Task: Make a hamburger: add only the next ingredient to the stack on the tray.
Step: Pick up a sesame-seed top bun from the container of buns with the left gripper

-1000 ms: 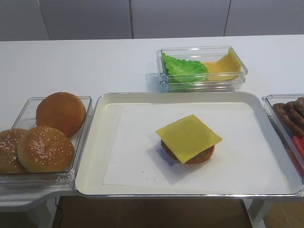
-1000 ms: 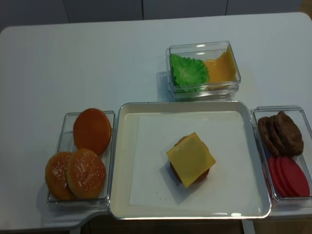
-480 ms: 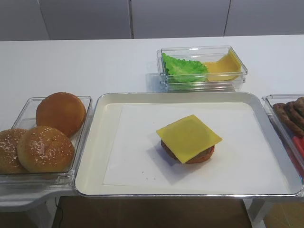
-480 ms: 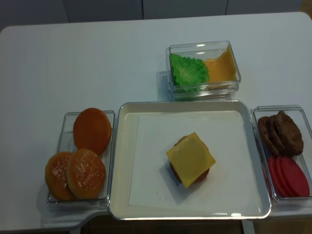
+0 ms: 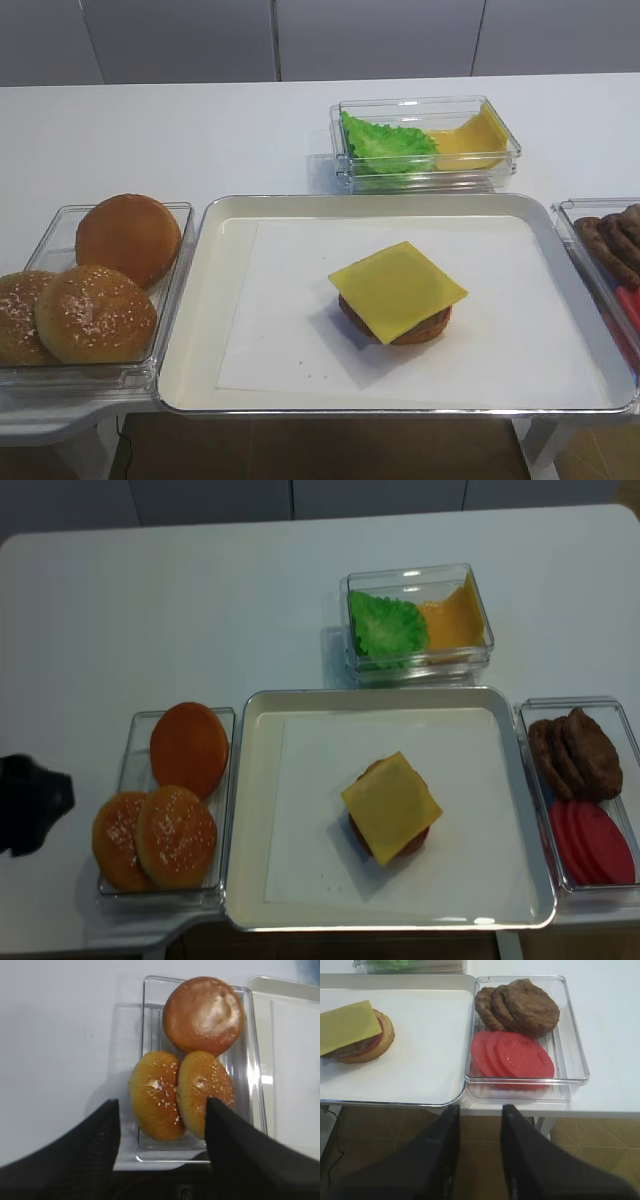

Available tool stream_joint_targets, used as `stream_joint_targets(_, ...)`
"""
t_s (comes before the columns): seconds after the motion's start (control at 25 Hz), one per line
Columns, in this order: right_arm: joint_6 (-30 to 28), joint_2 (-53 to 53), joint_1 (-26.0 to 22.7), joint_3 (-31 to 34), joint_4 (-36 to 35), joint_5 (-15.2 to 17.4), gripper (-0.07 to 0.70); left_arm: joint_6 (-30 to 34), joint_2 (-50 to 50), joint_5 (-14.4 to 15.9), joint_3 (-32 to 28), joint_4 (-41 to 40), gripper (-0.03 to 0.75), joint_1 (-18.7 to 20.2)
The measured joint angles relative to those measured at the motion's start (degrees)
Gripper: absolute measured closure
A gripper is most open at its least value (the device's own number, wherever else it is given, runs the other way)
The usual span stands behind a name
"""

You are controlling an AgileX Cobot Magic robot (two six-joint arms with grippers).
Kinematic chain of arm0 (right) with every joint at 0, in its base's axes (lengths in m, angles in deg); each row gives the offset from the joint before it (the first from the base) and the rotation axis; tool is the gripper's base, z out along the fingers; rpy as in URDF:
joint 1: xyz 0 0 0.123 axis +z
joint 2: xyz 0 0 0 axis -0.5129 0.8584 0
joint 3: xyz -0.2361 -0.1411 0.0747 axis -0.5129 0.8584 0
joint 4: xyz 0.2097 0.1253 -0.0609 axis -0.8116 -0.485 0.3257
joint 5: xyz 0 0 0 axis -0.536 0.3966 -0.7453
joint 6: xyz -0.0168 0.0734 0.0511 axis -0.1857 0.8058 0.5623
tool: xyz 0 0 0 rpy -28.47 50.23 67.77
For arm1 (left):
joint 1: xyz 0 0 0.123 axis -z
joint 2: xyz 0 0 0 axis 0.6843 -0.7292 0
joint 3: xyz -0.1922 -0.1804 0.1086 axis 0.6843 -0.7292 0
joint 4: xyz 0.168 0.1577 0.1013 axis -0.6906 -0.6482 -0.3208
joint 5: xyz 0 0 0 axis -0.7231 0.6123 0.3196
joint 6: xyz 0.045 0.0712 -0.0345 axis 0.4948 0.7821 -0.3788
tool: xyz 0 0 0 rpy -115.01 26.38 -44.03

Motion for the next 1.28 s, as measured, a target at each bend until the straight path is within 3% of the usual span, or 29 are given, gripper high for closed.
stream_joint_targets(0.16,0.0,0.0,0.0,0.0,0.0,0.0,0.423,-0.3,-8.0,-1.8,0.3,2.6,0.309,-1.6)
stream_joint_targets(0.32,0.0,0.0,0.0,0.0,0.0,0.0,0.423,3.5,-13.6,-3.3,0.4,9.6,0.308,-6.4)
stream_joint_targets(0.44,0.0,0.0,0.0,0.0,0.0,0.0,0.423,11.4,-16.7,-2.5,0.4,17.3,0.308,-11.6)
stream_joint_targets(0.6,0.4,0.0,0.0,0.0,0.0,0.0,0.423,16.8,-19.8,0.0,0.4,20.2,0.308,-15.9)
stream_joint_targets(0.8,0.8,0.0,0.0,0.0,0.0,-0.1,0.423,22.8,-22.0,2.6,0.4,20.6,0.308,-16.7)
stream_joint_targets(1.28,0.8,0.0,0.0,0.0,0.0,-0.1,0.423,26.5,-28.2,3.2,0.4,22.9,0.308,-16.7)
